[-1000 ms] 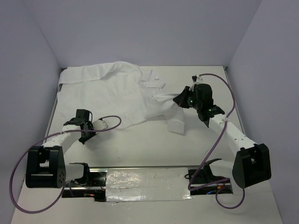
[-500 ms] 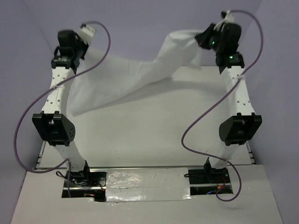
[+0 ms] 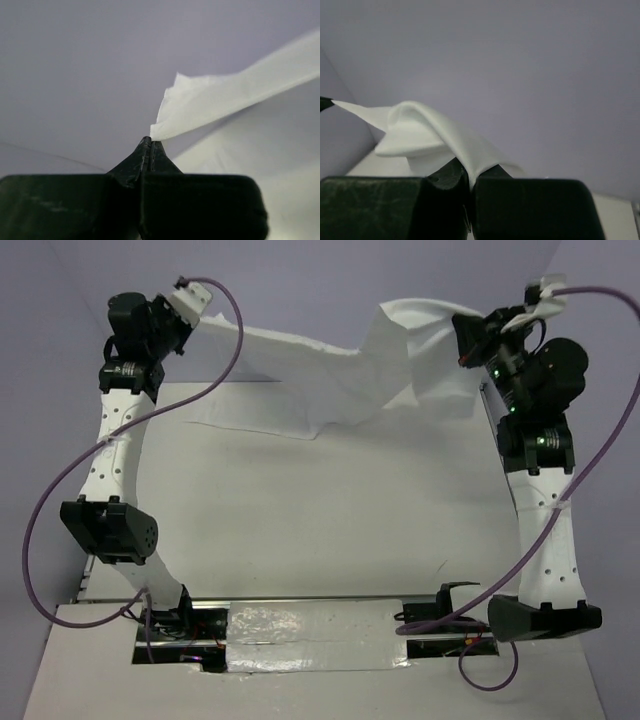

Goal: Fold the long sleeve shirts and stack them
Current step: Flatten the shirt out

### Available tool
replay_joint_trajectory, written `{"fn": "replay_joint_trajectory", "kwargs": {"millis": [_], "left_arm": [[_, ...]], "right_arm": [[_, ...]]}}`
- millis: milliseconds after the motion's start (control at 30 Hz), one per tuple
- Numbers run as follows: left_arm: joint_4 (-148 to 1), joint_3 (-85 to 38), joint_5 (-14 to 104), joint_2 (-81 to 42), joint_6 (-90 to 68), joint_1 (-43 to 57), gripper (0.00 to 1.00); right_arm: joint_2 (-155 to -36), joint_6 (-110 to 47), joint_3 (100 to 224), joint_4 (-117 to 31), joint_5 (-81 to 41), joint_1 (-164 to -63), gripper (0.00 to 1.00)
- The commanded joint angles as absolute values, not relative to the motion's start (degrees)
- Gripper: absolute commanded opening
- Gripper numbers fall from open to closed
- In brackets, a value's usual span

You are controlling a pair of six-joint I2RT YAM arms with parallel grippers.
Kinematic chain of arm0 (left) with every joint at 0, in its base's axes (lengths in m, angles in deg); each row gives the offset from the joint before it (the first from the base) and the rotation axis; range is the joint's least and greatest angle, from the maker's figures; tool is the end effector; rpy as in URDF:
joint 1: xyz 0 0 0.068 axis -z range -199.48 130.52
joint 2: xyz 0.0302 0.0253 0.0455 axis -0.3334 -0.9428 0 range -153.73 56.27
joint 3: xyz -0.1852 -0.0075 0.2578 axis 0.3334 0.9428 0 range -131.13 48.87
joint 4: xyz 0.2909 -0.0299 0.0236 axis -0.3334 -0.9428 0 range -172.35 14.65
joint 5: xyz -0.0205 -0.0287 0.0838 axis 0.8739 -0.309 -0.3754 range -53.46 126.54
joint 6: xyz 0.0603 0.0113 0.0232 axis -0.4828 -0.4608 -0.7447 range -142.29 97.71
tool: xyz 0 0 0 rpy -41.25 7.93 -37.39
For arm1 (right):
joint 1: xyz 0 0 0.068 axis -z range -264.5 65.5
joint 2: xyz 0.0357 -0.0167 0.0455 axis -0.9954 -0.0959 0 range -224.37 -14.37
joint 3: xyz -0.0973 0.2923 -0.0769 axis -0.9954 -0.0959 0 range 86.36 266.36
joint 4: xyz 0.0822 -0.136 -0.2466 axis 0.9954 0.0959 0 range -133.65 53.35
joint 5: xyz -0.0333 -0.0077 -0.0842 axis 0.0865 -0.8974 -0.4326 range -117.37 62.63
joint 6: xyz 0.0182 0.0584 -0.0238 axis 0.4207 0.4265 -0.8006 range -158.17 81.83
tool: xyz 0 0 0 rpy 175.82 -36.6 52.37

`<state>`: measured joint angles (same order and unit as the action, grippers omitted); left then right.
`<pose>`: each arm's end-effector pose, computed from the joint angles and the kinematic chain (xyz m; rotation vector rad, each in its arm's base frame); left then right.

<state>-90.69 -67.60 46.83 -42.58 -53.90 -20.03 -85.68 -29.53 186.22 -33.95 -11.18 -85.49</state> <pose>0.4401 -0.0049 0.5663 0.5487 1.4384 0.3094 0.2536 0.0188 0.6329 -0.1630 1.2510 0.3207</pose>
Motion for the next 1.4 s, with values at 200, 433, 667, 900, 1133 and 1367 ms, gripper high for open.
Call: {"fn": "replay_joint_trajectory", "kwargs": {"millis": [200, 433, 667, 900, 1133, 1367], "left_arm": [[-111.4, -42.6, 46.0, -25.8, -73.3, -23.0, 0.00], [-124.5, -16.3, 43.4, -16.4, -79.4, -22.7, 0.00], [-124.2, -2.3, 38.9, -11.8, -77.9, -22.8, 0.00], [-130.6, -1.5, 38.3, -8.3, -79.1, -22.9, 0.00], [-125.6, 1.6, 38.6, -10.3, -77.4, -23.9, 0.00], [-112.4, -40.7, 43.9, -41.4, -63.0, -22.5, 0.00]], "right_arm": [[-59.7, -26.1, 147.8, -27.9, -14.5, -86.3, 0.00], [-49.1, -18.3, 133.4, -11.1, -11.5, -88.5, 0.00], [-45.8, -12.6, 127.3, -3.1, -8.9, -92.0, 0.00], [-45.2, -13.6, 127.9, 1.8, -6.8, -92.2, 0.00], [-47.2, -11.6, 124.2, 1.0, -3.1, -92.3, 0.00], [-87.7, -19.5, 157.7, -22.8, -0.3, -90.9, 0.00]]}}
